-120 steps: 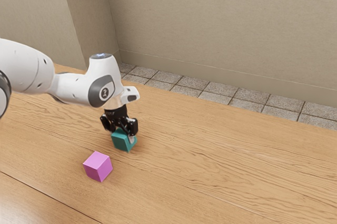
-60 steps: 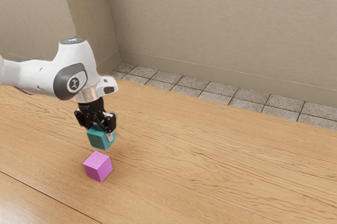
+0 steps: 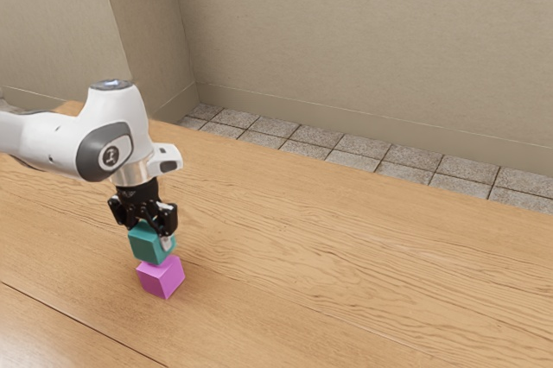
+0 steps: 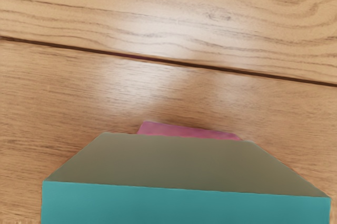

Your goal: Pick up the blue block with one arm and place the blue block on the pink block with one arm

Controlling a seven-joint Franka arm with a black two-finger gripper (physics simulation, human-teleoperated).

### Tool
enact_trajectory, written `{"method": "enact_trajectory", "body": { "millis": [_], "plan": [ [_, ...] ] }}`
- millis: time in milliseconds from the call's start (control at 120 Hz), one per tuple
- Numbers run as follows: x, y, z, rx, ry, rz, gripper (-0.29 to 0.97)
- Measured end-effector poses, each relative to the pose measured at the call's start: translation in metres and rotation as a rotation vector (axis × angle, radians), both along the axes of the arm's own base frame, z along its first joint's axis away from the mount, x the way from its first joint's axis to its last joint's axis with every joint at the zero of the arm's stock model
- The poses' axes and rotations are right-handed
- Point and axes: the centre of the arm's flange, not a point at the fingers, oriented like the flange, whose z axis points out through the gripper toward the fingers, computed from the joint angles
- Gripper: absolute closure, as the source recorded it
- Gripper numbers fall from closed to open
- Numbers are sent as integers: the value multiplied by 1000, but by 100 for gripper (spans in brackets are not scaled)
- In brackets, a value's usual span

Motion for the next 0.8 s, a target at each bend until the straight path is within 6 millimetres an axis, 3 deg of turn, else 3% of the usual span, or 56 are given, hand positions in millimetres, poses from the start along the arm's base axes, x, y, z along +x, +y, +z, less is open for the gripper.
{"method": "enact_trajectory", "body": {
  "millis": [150,800],
  "plan": [
    [-5,9,-1,8,2,17,34],
    [-11,-15,-2,18,5,-57,34]
  ]
}}
